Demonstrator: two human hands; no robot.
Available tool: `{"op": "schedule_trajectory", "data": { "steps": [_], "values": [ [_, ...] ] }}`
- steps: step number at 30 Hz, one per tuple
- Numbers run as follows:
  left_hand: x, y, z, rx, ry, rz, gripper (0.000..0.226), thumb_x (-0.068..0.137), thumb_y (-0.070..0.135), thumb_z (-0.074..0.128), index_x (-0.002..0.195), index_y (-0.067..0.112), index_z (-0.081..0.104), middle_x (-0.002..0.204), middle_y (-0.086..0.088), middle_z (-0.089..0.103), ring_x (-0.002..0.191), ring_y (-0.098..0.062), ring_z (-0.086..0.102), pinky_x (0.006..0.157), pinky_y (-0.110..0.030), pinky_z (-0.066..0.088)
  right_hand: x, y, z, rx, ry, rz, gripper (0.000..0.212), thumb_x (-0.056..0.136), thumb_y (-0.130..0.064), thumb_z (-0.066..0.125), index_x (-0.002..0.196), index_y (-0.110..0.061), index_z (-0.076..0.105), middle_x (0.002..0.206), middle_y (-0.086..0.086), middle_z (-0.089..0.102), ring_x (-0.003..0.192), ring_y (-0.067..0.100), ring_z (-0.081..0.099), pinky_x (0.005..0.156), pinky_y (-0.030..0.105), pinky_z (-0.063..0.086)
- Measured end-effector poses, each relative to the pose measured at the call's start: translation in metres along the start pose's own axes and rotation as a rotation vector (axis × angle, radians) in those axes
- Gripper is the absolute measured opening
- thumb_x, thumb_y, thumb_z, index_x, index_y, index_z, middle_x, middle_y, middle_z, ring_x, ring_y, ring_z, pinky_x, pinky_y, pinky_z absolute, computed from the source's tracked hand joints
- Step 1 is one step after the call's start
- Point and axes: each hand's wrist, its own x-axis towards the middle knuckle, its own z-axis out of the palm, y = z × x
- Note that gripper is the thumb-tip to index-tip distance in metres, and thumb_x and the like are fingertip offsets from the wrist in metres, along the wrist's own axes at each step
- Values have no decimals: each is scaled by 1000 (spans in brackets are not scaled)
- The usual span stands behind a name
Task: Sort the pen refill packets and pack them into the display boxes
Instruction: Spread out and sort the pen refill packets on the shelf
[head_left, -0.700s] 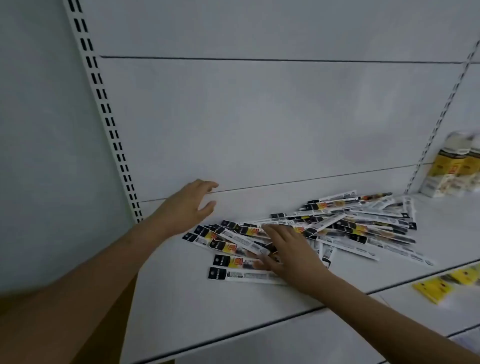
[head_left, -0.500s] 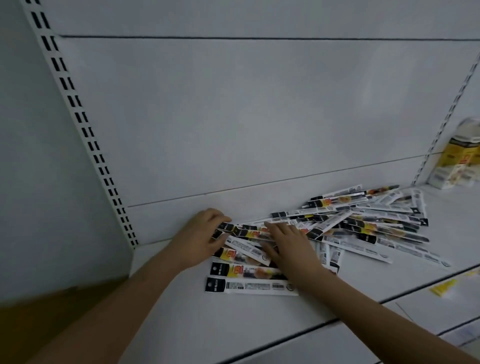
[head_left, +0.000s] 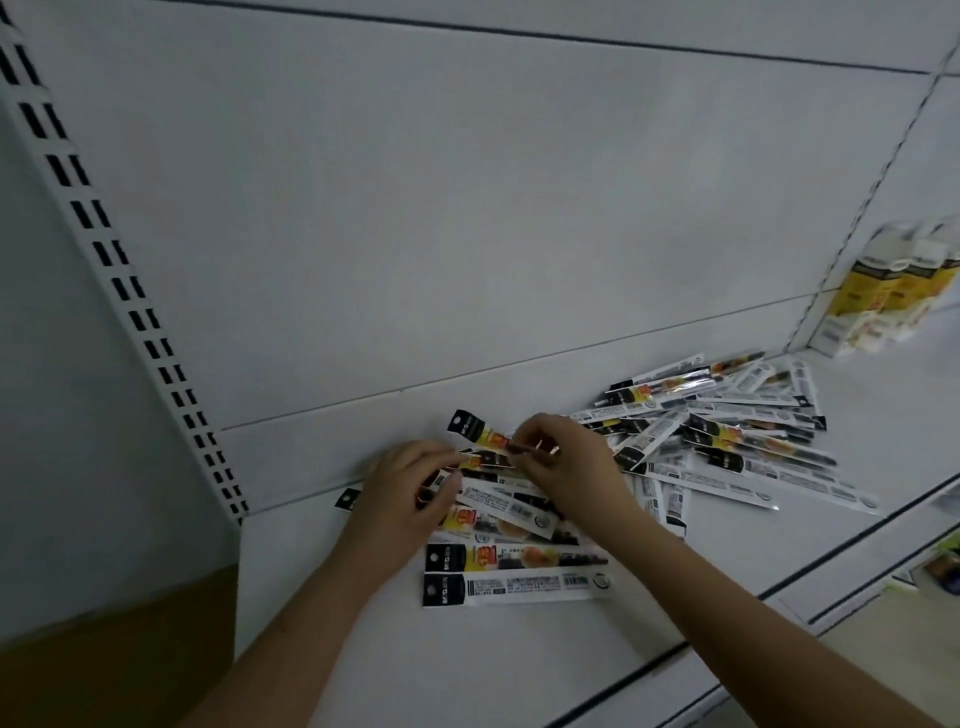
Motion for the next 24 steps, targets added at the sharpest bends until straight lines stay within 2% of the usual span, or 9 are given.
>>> {"op": "schedule_trajectory", "data": {
  "steps": [3, 5, 6, 10, 14, 16, 20, 22, 24],
  "values": [
    [-1, 12, -8, -314, 68, -21, 26, 93, 49, 57, 106, 31, 70, 108, 22, 63, 107, -3, 60, 91, -16, 45, -6, -24, 13, 75, -76, -34, 17, 83, -21, 75, 87, -21, 59, 80, -7, 65, 74, 9, 61, 70, 27, 55],
    [0, 17, -12, -471, 108, -80, 8, 90, 28, 66, 94, 26, 73, 96, 14, 67, 94, -7, 65, 81, -16, 49, -8, -34, 23, 109, -81, -47, 20, 83, -20, 76, 86, -20, 56, 77, -5, 64, 71, 11, 61, 68, 28, 55],
    [0, 18, -14, -555, 114, -146, 7, 90, 20, 67, 91, 21, 74, 94, 9, 70, 90, -8, 67, 80, -19, 50, -8, -37, 26, 140, -68, -47, 21, 82, -21, 77, 86, -19, 56, 76, -5, 64, 69, 10, 60, 66, 25, 54],
    [-2, 24, -21, -843, 73, -364, 13, 92, 14, 65, 97, 5, 71, 93, -15, 73, 84, -23, 69, 79, -37, 54, -7, -45, 23, 218, -121, -24, 22, 80, -30, 77, 89, -20, 60, 79, -8, 66, 69, -1, 61, 63, 14, 50],
    [1, 19, -22, -1041, 198, -466, 20, 101, 18, 50, 105, 5, 64, 102, -14, 75, 94, -29, 72, 83, -42, 56, -11, -35, 19, 74, -100, 16, 19, 90, -42, 63, 95, -24, 60, 84, -9, 66, 74, 5, 62, 68, 22, 55],
    [3, 17, -24, -1075, 294, -463, 22, 105, 19, 40, 109, 3, 55, 98, -17, 75, 86, -30, 72, 78, -46, 58, -14, -23, 17, -86, -138, 35, 18, 91, -41, 61, 100, -26, 59, 90, -11, 63, 78, 5, 60, 72, 26, 56],
    [-1, 20, -25, -982, 388, -428, 15, 106, 22, 37, 106, 10, 47, 76, -10, 70, 57, -20, 64, 51, -33, 55, -21, -16, 23, -292, -360, -28, 27, 89, -45, 64, 109, -27, 59, 100, -12, 53, 85, 4, 52, 72, 22, 51],
    [0, 17, -23, -950, 398, -418, 12, 105, 24, 40, 105, 14, 47, 69, -5, 63, 50, -16, 57, 45, -29, 50, -20, -19, 23, -321, -361, -49, 24, 90, -43, 63, 106, -25, 62, 97, -11, 53, 84, 6, 52, 68, 17, 45],
    [1, 11, -19, -930, 387, -414, 10, 105, 24, 41, 106, 17, 48, 65, -1, 55, 47, -13, 50, 42, -27, 44, -17, -21, 24, -377, -350, -56, 19, 91, -40, 62, 101, -24, 63, 93, -11, 55, 82, 8, 53, 67, 20, 45]
  ]
}}
